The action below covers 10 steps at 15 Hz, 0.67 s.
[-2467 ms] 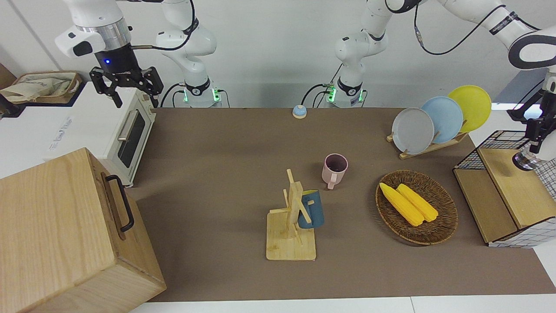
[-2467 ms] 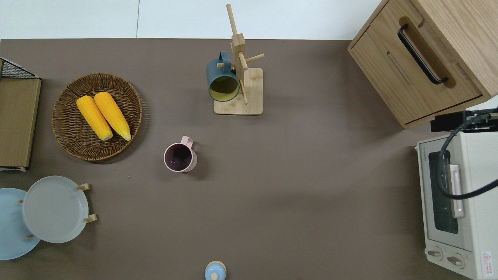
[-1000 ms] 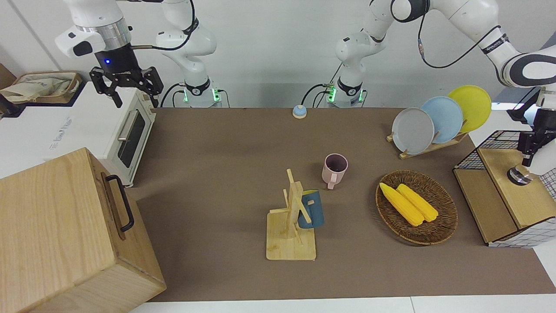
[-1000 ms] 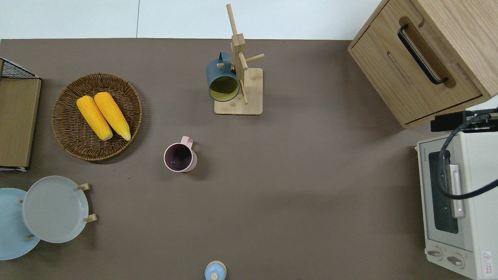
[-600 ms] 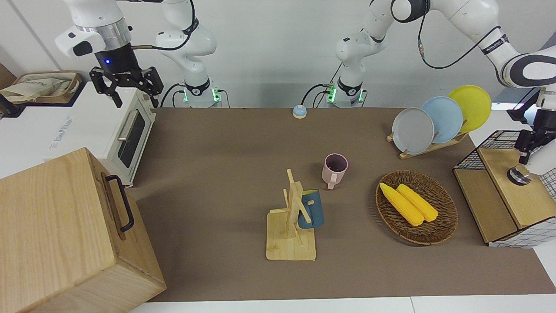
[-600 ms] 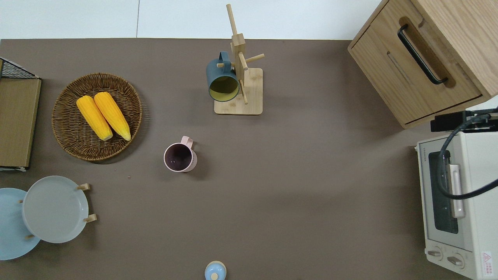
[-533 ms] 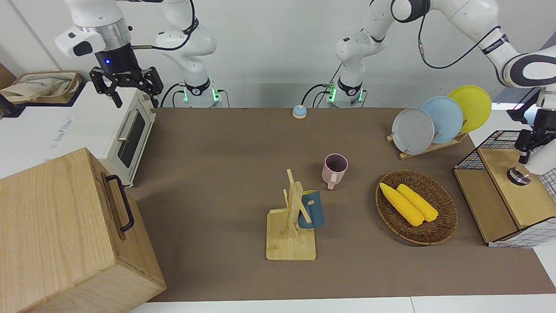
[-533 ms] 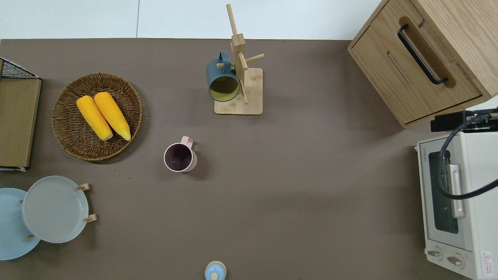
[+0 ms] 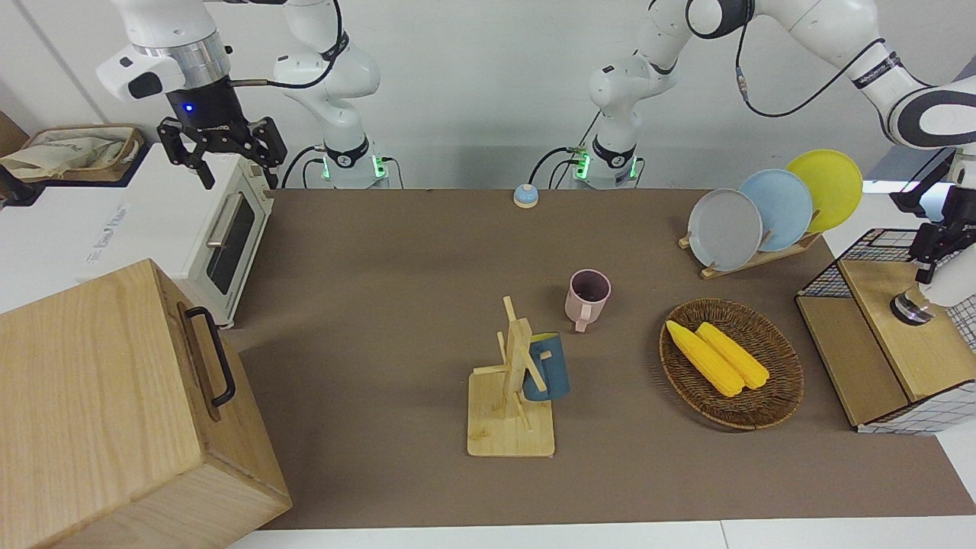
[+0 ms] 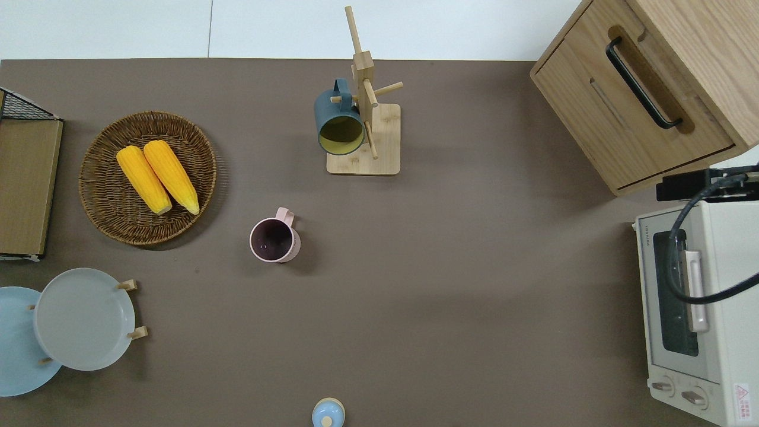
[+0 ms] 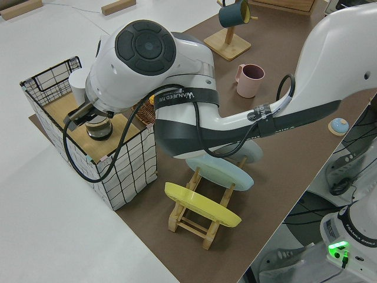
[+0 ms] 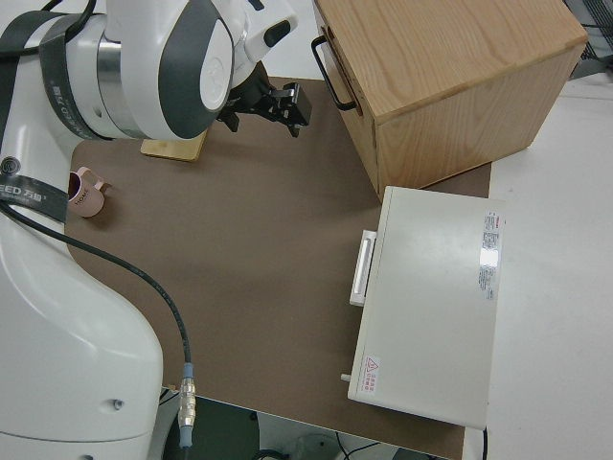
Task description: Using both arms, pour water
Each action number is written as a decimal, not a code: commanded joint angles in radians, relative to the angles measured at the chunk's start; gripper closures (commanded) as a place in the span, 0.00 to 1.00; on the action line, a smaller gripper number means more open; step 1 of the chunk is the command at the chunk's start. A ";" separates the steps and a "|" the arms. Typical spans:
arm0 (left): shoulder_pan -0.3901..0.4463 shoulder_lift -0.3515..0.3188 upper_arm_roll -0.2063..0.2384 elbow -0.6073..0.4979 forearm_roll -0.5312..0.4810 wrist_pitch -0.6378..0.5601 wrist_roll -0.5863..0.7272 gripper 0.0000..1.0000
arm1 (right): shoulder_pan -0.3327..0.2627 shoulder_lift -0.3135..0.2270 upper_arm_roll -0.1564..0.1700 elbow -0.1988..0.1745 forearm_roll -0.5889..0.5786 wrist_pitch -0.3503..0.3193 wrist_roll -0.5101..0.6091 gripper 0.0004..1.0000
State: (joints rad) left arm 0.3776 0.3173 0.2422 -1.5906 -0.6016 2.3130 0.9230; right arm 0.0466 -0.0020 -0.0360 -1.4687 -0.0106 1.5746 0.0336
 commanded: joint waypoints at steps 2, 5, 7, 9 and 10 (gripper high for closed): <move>0.004 -0.037 -0.001 0.011 0.081 -0.092 -0.119 0.00 | -0.010 0.007 0.004 0.013 0.020 -0.013 -0.015 0.02; 0.003 -0.061 -0.003 0.012 0.179 -0.136 -0.174 0.00 | -0.010 0.007 0.004 0.013 0.020 -0.013 -0.015 0.02; 0.003 -0.075 -0.003 0.015 0.229 -0.174 -0.209 0.00 | -0.010 0.007 0.004 0.013 0.020 -0.013 -0.015 0.02; -0.003 -0.093 -0.008 0.018 0.285 -0.225 -0.252 0.00 | -0.010 0.007 0.004 0.013 0.020 -0.013 -0.015 0.02; -0.005 -0.107 -0.009 0.018 0.314 -0.245 -0.291 0.00 | -0.010 0.007 0.004 0.013 0.020 -0.013 -0.015 0.02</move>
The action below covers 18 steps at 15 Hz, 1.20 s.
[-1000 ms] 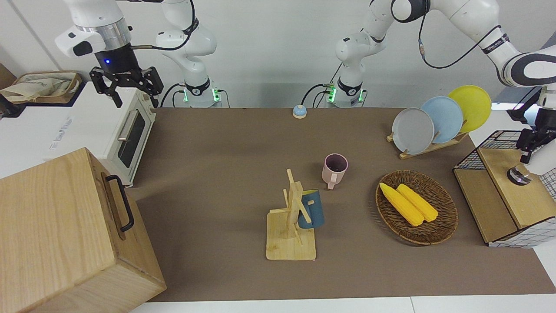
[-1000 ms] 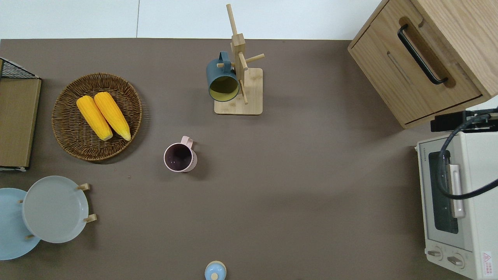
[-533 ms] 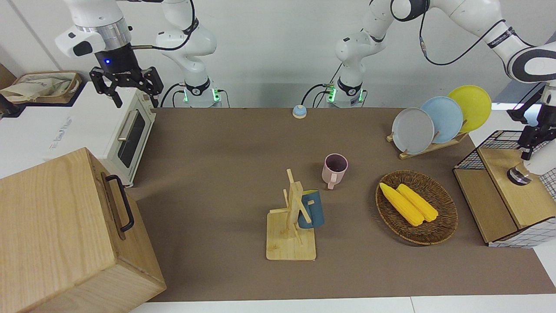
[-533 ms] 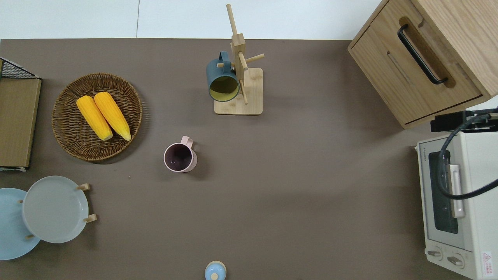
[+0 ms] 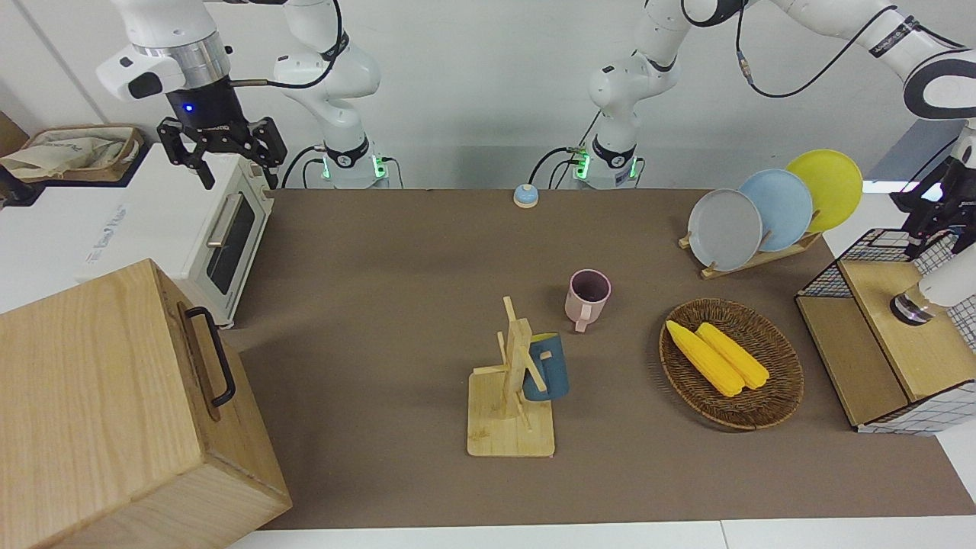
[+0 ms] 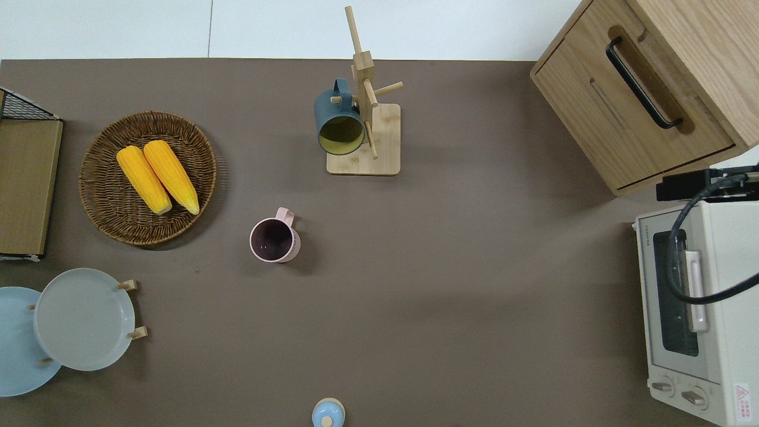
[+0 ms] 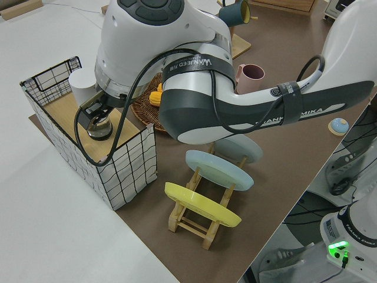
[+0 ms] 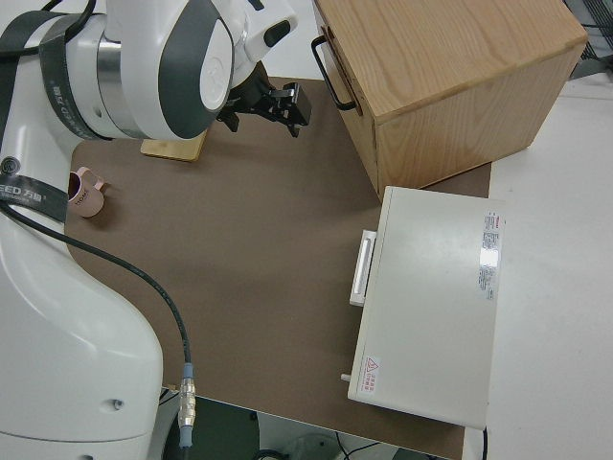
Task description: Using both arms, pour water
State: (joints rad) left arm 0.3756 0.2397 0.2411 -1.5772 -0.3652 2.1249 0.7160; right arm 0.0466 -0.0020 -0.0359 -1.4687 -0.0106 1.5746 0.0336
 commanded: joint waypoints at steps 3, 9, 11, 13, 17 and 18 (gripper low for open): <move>-0.061 -0.078 -0.008 0.005 0.159 -0.170 -0.200 0.00 | -0.010 0.007 0.004 0.013 0.020 -0.013 -0.015 0.02; -0.211 -0.154 -0.011 0.005 0.267 -0.308 -0.469 0.00 | -0.010 0.007 0.004 0.014 0.020 -0.013 -0.015 0.02; -0.260 -0.169 -0.029 0.005 0.297 -0.351 -0.529 0.00 | -0.010 0.007 0.004 0.013 0.020 -0.013 -0.015 0.02; -0.274 -0.186 -0.094 0.005 0.344 -0.387 -0.582 0.00 | -0.010 0.007 0.004 0.013 0.020 -0.013 -0.015 0.02; -0.274 -0.209 -0.261 0.005 0.394 -0.489 -0.711 0.00 | -0.010 0.007 0.004 0.013 0.020 -0.013 -0.015 0.02; -0.274 -0.211 -0.267 0.005 0.381 -0.499 -0.745 0.00 | -0.010 0.007 0.004 0.013 0.020 -0.013 -0.015 0.02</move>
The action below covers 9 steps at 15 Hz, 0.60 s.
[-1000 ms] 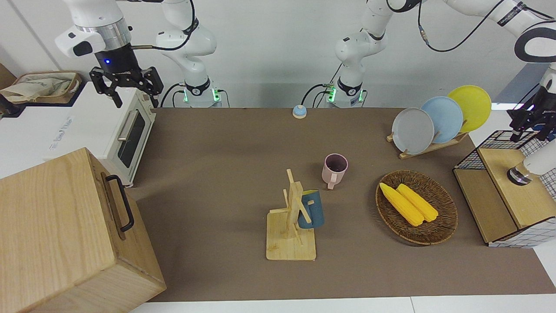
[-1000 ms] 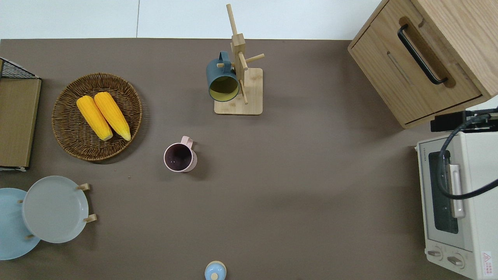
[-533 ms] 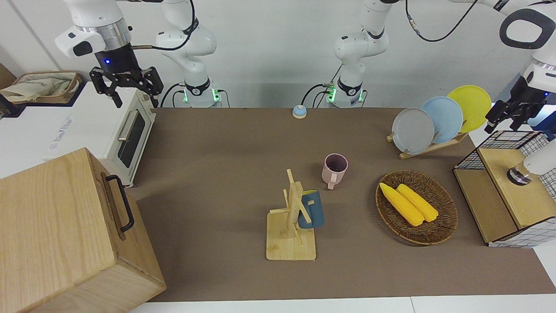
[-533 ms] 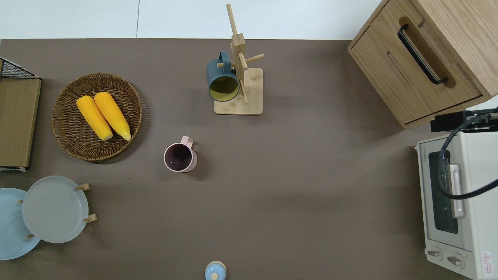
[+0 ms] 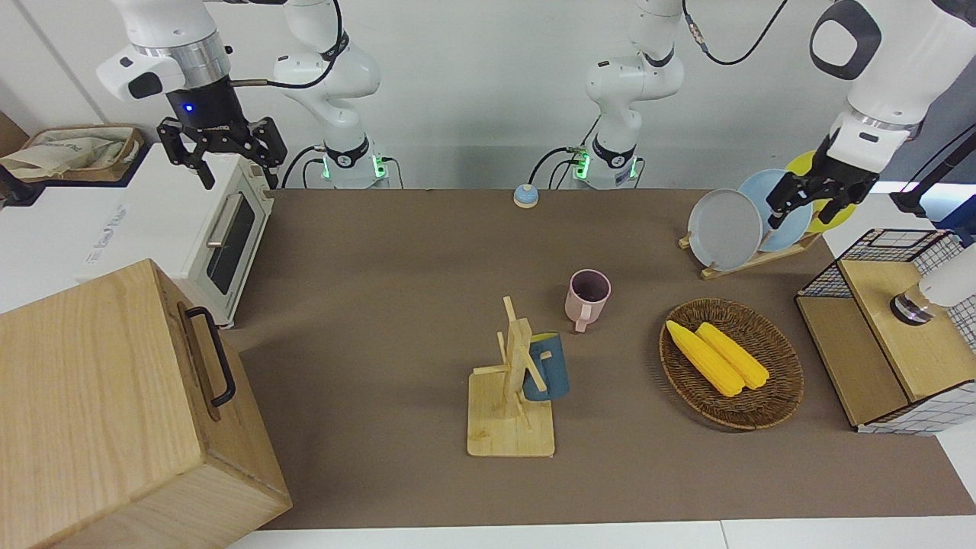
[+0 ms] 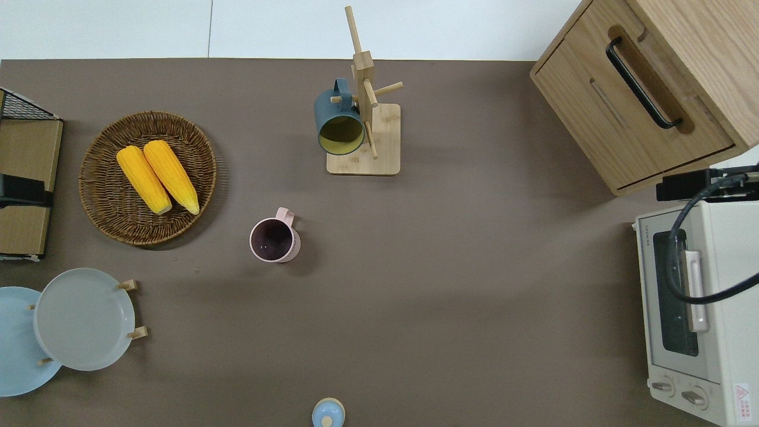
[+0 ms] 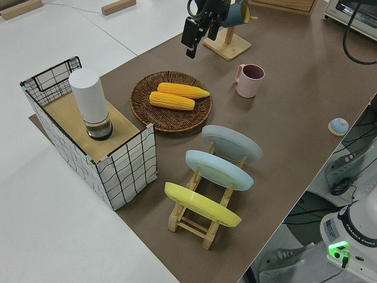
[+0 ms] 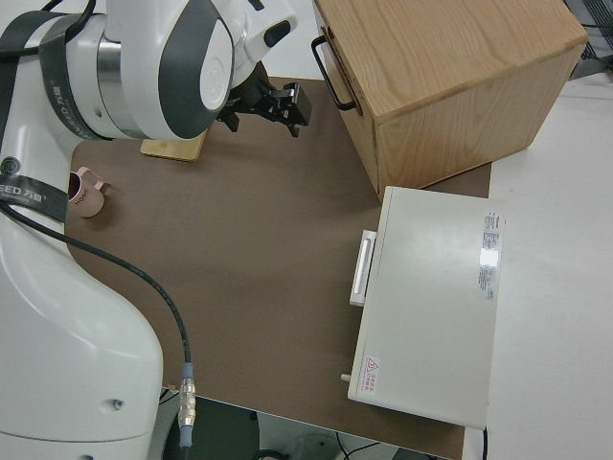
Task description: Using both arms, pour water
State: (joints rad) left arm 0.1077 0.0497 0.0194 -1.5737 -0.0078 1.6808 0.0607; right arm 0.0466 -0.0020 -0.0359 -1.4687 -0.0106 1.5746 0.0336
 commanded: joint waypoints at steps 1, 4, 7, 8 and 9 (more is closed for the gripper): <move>-0.008 -0.021 -0.064 0.001 0.026 -0.075 -0.110 0.00 | -0.010 0.007 0.004 0.013 0.020 -0.013 -0.015 0.02; -0.008 -0.033 -0.095 0.001 -0.042 -0.087 -0.114 0.00 | -0.010 0.007 0.004 0.013 0.020 -0.013 -0.015 0.02; -0.006 -0.044 -0.093 0.001 -0.066 -0.095 -0.107 0.00 | -0.010 0.007 0.004 0.013 0.020 -0.013 -0.015 0.02; -0.005 -0.042 -0.093 0.001 -0.063 -0.104 -0.101 0.00 | -0.010 0.007 0.004 0.013 0.020 -0.013 -0.015 0.02; -0.006 -0.042 -0.095 0.001 -0.058 -0.107 -0.101 0.00 | -0.010 0.007 0.004 0.013 0.020 -0.013 -0.015 0.02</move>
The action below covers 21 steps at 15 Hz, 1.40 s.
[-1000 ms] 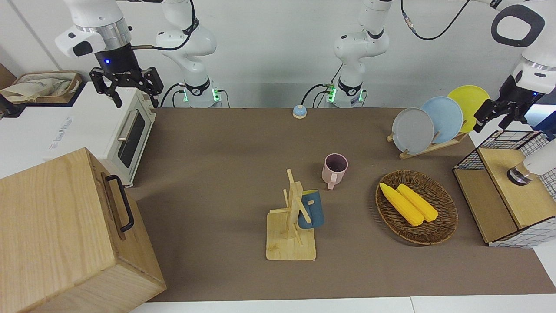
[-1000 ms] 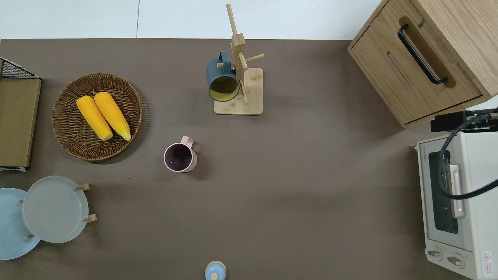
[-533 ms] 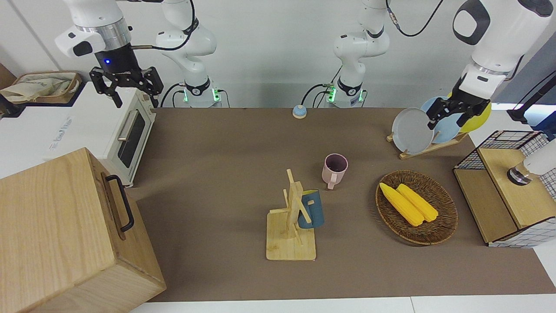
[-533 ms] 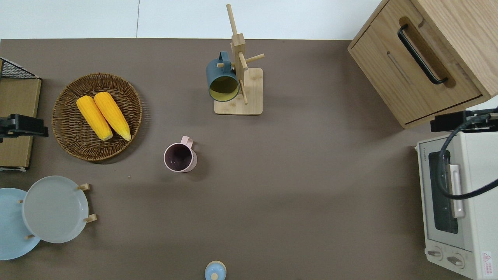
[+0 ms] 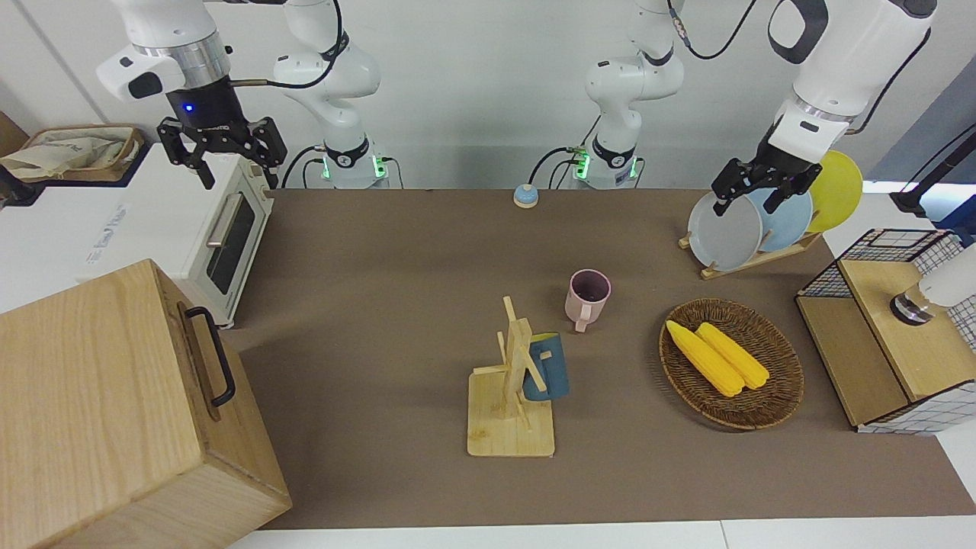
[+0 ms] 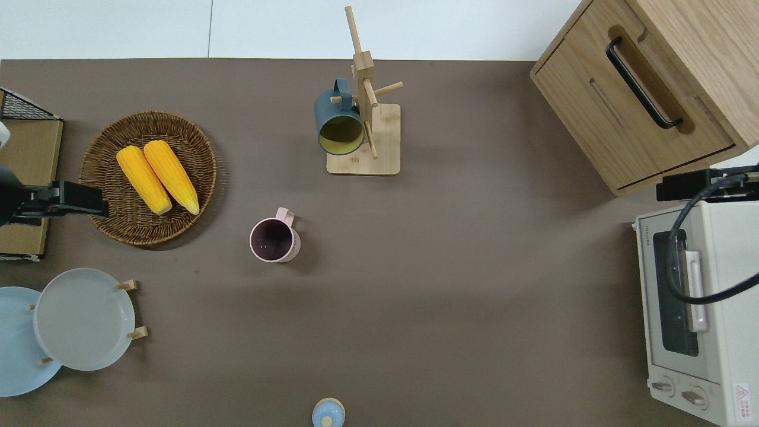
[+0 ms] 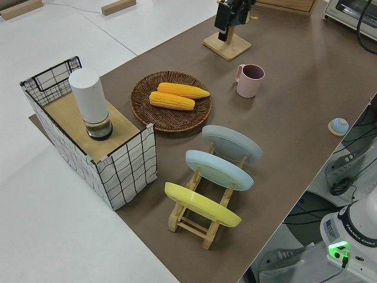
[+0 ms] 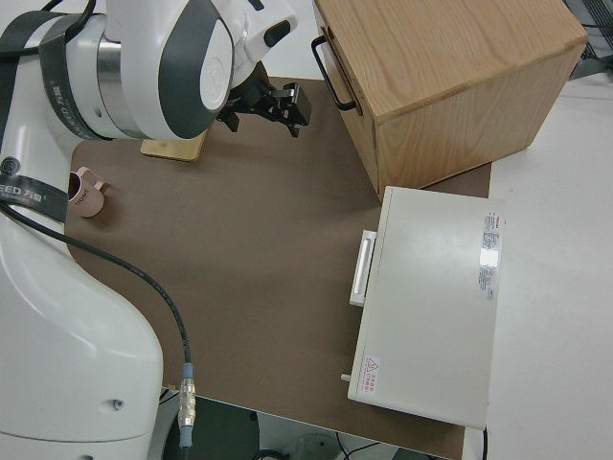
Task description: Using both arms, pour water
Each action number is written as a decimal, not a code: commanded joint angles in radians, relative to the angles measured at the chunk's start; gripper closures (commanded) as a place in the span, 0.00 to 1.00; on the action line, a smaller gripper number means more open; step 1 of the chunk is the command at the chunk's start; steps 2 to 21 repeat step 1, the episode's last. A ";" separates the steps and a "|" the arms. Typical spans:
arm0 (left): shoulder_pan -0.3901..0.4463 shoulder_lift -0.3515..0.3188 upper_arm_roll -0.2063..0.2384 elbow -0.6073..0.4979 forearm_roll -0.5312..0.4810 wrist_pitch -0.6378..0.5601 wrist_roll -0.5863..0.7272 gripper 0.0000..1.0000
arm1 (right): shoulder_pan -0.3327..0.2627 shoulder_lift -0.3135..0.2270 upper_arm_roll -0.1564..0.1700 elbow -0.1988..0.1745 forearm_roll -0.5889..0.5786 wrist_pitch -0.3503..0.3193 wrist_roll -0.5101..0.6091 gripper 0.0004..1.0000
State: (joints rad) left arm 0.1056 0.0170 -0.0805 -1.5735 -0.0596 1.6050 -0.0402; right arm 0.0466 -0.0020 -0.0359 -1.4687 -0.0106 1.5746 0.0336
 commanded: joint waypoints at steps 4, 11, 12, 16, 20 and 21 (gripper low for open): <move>-0.004 -0.009 0.005 0.001 -0.005 -0.033 0.000 0.00 | -0.010 0.007 0.004 0.014 0.020 -0.013 -0.015 0.02; -0.004 -0.009 0.005 0.001 -0.005 -0.033 0.000 0.00 | -0.010 0.007 0.004 0.014 0.020 -0.013 -0.015 0.02; -0.004 -0.009 0.005 0.001 -0.005 -0.033 0.000 0.00 | -0.010 0.007 0.004 0.014 0.020 -0.013 -0.015 0.02; -0.004 -0.009 0.005 0.001 -0.005 -0.033 0.000 0.00 | -0.010 0.007 0.004 0.014 0.020 -0.013 -0.015 0.02; -0.004 -0.009 0.005 0.001 -0.005 -0.033 0.000 0.00 | -0.010 0.007 0.004 0.014 0.020 -0.013 -0.015 0.02; -0.004 -0.009 0.005 0.001 -0.005 -0.033 0.000 0.00 | -0.010 0.007 0.004 0.014 0.020 -0.013 -0.015 0.02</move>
